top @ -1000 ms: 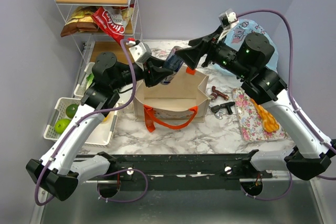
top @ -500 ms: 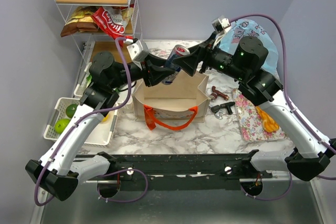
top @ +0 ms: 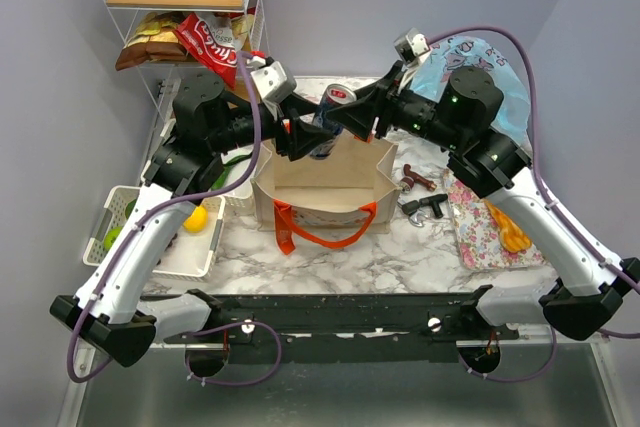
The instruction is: Untie the knot of the grocery bags and take out the mixed food
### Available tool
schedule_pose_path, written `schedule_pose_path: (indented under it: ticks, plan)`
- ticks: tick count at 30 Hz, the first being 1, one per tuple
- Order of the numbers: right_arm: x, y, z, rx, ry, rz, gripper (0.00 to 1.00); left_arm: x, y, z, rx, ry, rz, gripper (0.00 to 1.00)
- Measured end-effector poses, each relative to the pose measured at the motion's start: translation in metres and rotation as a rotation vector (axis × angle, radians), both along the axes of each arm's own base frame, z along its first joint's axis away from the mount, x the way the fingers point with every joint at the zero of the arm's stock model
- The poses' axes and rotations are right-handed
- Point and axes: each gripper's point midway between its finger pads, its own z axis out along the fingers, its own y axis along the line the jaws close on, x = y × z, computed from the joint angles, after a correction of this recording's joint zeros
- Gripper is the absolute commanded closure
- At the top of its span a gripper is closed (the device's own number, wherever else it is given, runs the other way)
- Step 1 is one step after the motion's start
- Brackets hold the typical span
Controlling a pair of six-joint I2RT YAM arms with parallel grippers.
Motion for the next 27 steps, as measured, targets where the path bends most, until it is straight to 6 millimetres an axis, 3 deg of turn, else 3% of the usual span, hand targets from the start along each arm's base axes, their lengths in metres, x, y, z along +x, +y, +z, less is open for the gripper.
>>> schedule_pose_path:
  ticks: [6,14,16,21,27]
  plan:
    - [0.001,0.006,-0.019,-0.051,0.032,0.027,0.99,0.003,0.001,0.000,0.031,-0.001,0.009,0.34]
    - [0.003,0.006,-0.025,-0.083,0.013,0.030,0.99,0.013,-0.004,-0.014,0.107,0.078,0.008,0.44]
    - [0.003,0.006,-0.029,-0.095,0.019,0.031,0.99,0.012,-0.004,-0.018,0.122,0.093,0.003,0.44]
    - [0.004,0.007,-0.036,-0.114,0.034,0.033,0.99,0.011,-0.002,-0.029,0.153,0.119,0.004,0.32]
    - [0.004,0.007,-0.036,-0.117,0.032,0.033,0.99,0.013,-0.001,-0.043,0.187,0.155,0.016,0.37]
